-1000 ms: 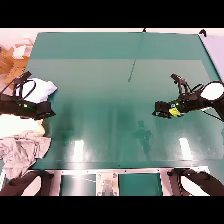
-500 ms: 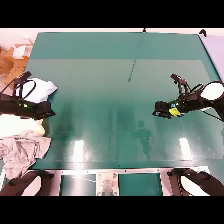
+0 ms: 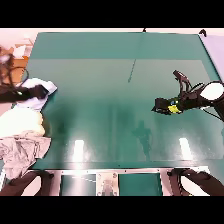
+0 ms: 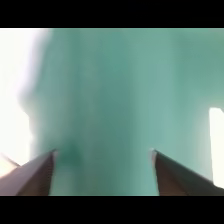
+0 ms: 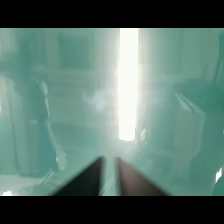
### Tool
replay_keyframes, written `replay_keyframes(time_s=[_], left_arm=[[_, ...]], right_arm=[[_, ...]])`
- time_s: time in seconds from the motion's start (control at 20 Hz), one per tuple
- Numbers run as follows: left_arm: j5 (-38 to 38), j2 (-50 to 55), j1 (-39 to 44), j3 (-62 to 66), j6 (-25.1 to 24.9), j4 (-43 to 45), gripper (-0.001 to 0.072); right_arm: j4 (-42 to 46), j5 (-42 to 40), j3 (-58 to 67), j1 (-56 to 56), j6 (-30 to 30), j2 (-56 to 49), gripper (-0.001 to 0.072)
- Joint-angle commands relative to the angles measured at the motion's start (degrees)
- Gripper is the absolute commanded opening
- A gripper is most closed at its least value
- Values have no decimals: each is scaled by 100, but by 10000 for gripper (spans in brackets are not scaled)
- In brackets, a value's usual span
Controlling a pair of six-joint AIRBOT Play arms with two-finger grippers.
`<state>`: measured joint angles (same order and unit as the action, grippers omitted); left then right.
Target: Fold the shirts.
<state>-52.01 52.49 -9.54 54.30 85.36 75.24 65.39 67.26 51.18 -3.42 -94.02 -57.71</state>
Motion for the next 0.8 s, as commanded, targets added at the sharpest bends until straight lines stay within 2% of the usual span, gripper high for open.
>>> replay_keyframes(time_s=[0.0, 0.1, 0.2, 0.4, 0.55, 0.6, 0.65, 0.7, 0.75], left_arm=[[1128, 435, -822, 492, 680, 1563, 691], [743, 1128, -1506, 715, 675, 1543, 691], [680, 1836, -1773, 734, 671, 1432, 692], [1390, 3198, -1770, 737, 479, 549, 692], [1753, 3665, -1770, 737, 175, -76, 689], [1832, 3668, -1770, 737, 11, -234, 617], [1773, 3648, -1770, 826, -57, -358, 193], [1556, 3639, -1770, 997, -90, -413, 49], [1189, 3639, -1770, 1263, -219, -533, 23]], right_arm=[[2, -426, -2, -7, 0, 2, 294], [0, -603, -2, -7, 0, 2, 304], [0, -643, -2, -7, 0, 2, 304], [0, -640, -2, -7, 0, 2, 303], [2, -638, -2, -7, 0, 2, 301], [2, -640, -2, -7, 0, 2, 291], [2, -640, -2, -7, 0, 2, 291], [0, -640, -2, -7, 0, 2, 291], [0, -638, -2, -7, 0, 2, 291]])
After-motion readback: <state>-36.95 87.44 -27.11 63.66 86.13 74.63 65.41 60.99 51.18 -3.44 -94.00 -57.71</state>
